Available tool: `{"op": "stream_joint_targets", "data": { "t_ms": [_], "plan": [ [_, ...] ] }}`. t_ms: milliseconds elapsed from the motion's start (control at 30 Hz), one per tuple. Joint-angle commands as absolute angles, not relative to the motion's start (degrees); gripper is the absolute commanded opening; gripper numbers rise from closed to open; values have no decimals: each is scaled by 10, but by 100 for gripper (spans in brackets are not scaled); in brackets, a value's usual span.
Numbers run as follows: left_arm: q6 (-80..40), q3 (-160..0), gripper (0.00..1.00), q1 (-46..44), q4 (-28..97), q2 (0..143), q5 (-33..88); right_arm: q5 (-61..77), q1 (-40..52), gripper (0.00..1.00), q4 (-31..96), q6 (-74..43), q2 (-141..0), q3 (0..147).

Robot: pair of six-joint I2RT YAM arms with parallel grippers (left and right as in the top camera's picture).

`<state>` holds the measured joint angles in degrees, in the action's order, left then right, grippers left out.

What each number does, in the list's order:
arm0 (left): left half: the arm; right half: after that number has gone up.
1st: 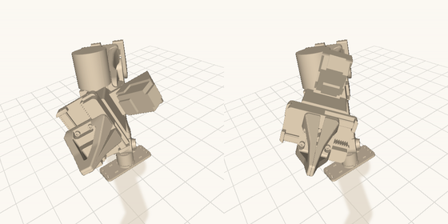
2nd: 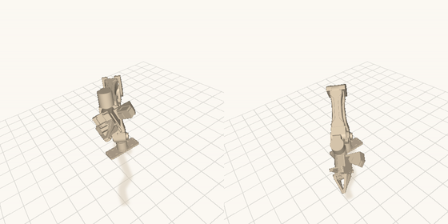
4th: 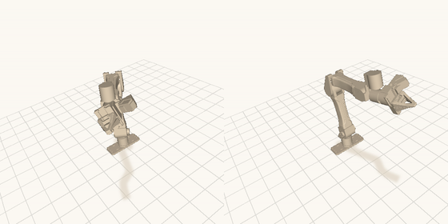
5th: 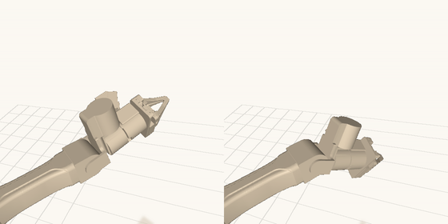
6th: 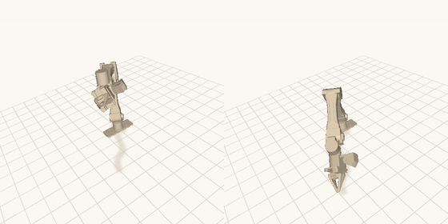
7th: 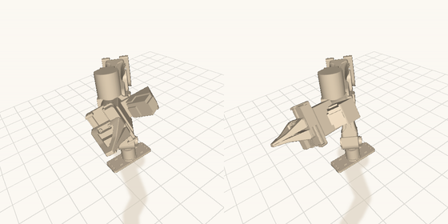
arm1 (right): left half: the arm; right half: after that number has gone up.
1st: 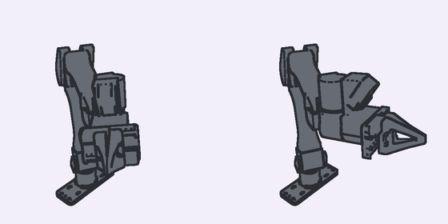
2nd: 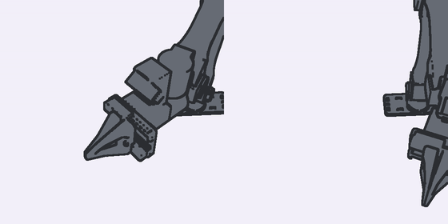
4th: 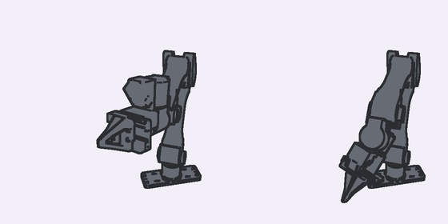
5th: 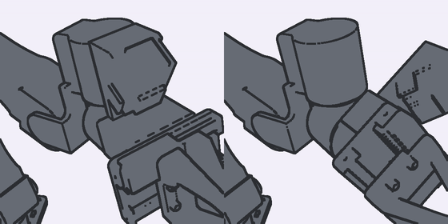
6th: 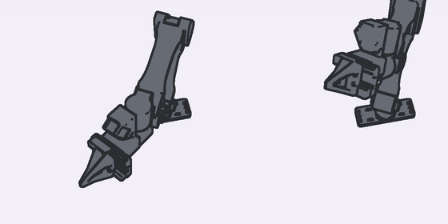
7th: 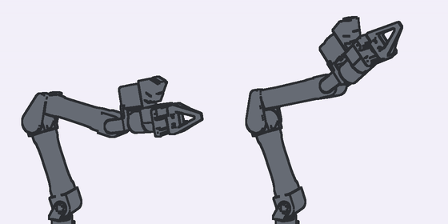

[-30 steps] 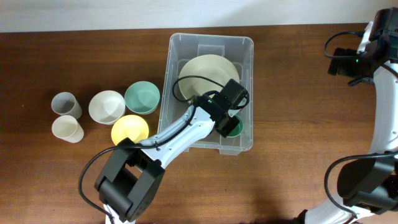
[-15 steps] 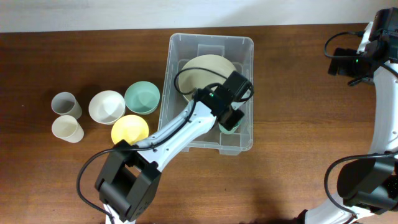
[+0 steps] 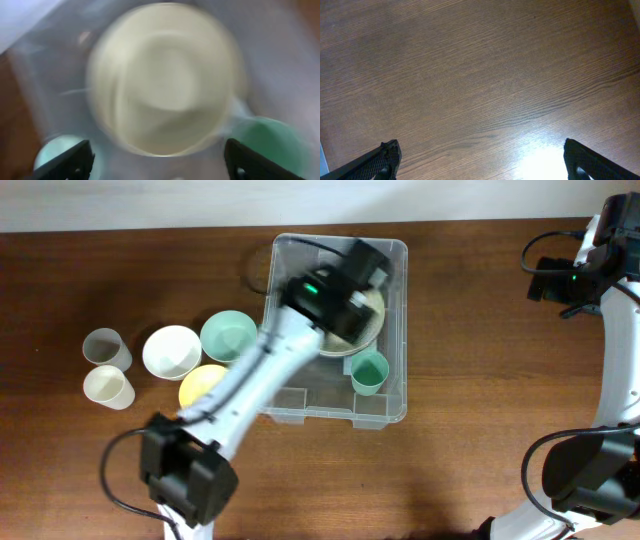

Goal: Pack container
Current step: 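Raise the left gripper out of the bin and move it left, then grasp the white cup on the table with the left gripper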

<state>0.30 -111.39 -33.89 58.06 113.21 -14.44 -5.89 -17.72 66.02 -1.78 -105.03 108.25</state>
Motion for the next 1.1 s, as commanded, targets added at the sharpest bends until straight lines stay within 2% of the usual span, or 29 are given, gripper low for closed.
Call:
{"op": "stream_joint_targets", "data": {
  "t_ms": [0, 167, 300, 533, 733, 1000, 1033, 1067],
  "plan": [
    [-67, -1129, 87, -225, 596, 1089, -161, -56, -180, 99, 660, -24, -1043, 1091],
    [-82, -1129, 96, -79, 637, 1082, -133, -56, -180, 99, 660, -24, -1043, 1091],
    [-81, -1127, 96, 18, 656, 1082, -133, -56, -180, 99, 660, -24, -1043, 1091],
    [-81, -1125, 96, 124, 657, 1083, -133, -56, -180, 99, 660, -24, -1043, 1091],
    [-81, -1122, 92, 171, 656, 1096, -106, -56, -180, 99, 660, -24, -1043, 1091],
    [-81, -1079, 89, 172, 637, 1151, -85, -56, -180, 99, 660, -24, -1043, 1091],
    [-81, -1077, 84, 172, 636, 1160, -86, -56, -180, 99, 660, -24, -1043, 1091],
    [-81, -1077, 82, 172, 635, 1173, -85, -56, -180, 99, 660, -24, -1043, 1091]
  ]
}}
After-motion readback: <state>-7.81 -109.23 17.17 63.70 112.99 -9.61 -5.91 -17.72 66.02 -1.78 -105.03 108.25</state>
